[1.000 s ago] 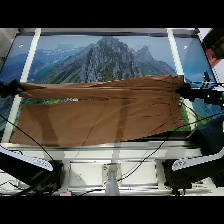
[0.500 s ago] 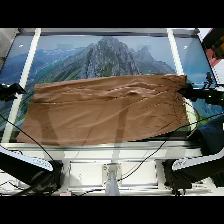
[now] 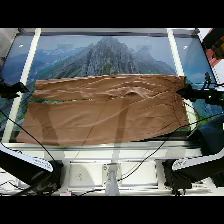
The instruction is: Fold the clothes and pants, and hang the long-sleeved shirts on hangers.
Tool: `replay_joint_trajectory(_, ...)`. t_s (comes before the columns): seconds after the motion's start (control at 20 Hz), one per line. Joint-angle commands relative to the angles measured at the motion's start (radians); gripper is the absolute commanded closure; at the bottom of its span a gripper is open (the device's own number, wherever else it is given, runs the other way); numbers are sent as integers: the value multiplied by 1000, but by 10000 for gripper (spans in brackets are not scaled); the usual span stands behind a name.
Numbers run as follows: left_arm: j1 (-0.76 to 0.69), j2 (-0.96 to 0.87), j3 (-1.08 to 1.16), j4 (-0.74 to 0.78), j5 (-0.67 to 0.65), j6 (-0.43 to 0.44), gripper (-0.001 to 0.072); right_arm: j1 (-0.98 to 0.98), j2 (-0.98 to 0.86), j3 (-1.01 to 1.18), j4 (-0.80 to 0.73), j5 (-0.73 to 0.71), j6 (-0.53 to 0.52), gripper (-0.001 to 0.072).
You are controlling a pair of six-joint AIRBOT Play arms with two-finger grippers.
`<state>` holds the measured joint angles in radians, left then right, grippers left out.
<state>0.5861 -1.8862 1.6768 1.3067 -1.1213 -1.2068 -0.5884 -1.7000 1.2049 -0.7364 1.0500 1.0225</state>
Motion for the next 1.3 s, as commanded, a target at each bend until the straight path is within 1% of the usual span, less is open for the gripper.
replay_joint_trajectory(0.0, -41, -6, 0, -5, 43, 26, 45, 3, 0, 0, -152, 3, 70, 669)
replay_joint_trajectory(0.1, -53, -4, 0, -5, 51, 25, 45, 8, 0, 0, -183, -21, 76, 661)
replay_joint_trajectory(0.15, -56, -3, 0, -5, 42, 25, 45, 8, 0, 0, -178, -32, 76, 496)
replay_joint_trajectory(0.2, -57, -2, 0, -6, 24, 25, 45, 8, 0, 0, -177, -37, 76, 206)
replay_joint_trajectory(0.25, -56, 1, 0, -5, 3, 26, 45, 8, 1, 0, -176, -37, 81, 67)
replay_joint_trajectory(0.4, -47, 41, 0, -1, -23, 26, 45, 2, 23, 11, -180, -31, 140, 67)
replay_joint_trajectory(0.45, -41, 68, 2, 10, -23, 26, 45, -6, 34, 30, -185, -8, 159, 69)
replay_joint_trajectory(0.55, -26, 127, 16, 42, -20, 26, 55, -22, 66, 86, -196, 64, 183, 125)
replay_joint_trajectory(0.6, -19, 160, 23, 65, -20, 26, 65, -32, 85, 117, -215, 105, 197, 125)
replay_joint_trajectory(0.65, -10, 192, 29, 96, -20, 26, 64, -42, 109, 145, -238, 146, 201, 125)
replay_joint_trajectory(0.75, 5, 258, 30, 209, -38, 25, 65, -59, 169, 180, -322, 233, 202, 125)
replay_joint_trajectory(0.8, 16, 283, 29, 255, -66, 8, 96, -68, 204, 182, -377, 274, 206, 152)
replay_joint_trajectory(0.85, 38, 301, 29, 250, -78, -51, 268, -76, 238, 182, -426, 311, 207, 272)
replay_joint_trajectory(0.9, 66, 319, 29, 217, -90, -87, 389, -85, 270, 182, -463, 348, 199, 325)
replay_joint_trajectory(0.95, 94, 334, 27, 173, -100, -88, 470, -97, 303, 181, -487, 379, 192, 341)
replay_joint_trajectory(1.0, 125, 352, 20, 116, -103, -87, 649, -114, 344, 173, -495, 408, 179, 464)
replay_joint_trajectory(1.05, 158, 372, 8, 58, -102, -87, 689, -135, 391, 151, -497, 430, 151, 580)
replay_joint_trajectory(1.1, 188, 388, -4, 15, -100, -87, 688, -159, 443, 117, -499, 432, 136, 621)
replay_joint_trajectory(1.25, 274, 435, -77, -76, -76, -87, 689, -274, 621, -60, -499, 420, 81, 625)
